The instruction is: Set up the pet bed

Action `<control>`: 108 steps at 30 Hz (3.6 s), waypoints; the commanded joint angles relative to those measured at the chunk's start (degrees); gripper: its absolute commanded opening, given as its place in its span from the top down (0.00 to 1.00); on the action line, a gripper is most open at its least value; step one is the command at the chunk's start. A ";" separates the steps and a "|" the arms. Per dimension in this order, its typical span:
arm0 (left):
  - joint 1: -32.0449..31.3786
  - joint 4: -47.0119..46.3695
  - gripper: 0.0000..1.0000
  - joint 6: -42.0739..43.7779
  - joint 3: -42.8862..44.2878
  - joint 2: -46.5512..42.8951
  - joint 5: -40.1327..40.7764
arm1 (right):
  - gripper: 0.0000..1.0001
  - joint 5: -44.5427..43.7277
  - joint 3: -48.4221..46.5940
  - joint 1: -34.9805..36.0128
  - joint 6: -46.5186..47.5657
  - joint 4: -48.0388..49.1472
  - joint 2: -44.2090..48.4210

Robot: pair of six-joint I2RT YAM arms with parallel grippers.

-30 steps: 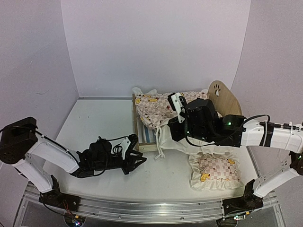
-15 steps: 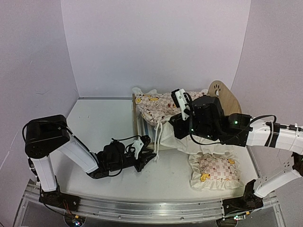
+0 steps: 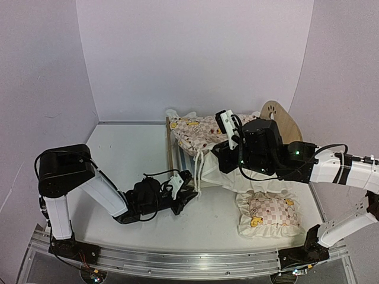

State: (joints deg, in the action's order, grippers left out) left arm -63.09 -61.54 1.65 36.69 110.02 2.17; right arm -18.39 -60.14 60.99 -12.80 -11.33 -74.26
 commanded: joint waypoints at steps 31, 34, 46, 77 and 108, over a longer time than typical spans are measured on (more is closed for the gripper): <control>7.50 28.86 1.00 5.08 6.74 -24.12 4.85 | 1.00 2.77 -3.38 -0.32 1.02 2.22 -0.40; 9.39 28.88 1.00 4.84 8.14 -22.02 2.41 | 1.00 2.90 -3.41 -0.32 0.87 2.24 -0.52; 11.17 29.75 1.00 0.40 10.06 -18.05 -1.95 | 1.00 4.67 -6.74 -0.33 -0.56 2.45 -3.43; 12.77 32.98 0.46 -5.48 -0.06 -32.79 2.22 | 1.00 -0.81 -15.99 -0.34 -7.88 8.14 -15.15; 16.48 32.93 0.89 0.95 15.41 -18.73 -32.11 | 1.00 1.71 -14.50 -0.38 -6.26 8.74 -10.14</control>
State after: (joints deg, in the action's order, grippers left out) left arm -46.81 -26.41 2.96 47.92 90.45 -27.05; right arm -17.32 -73.49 60.77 -19.49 -6.57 -88.25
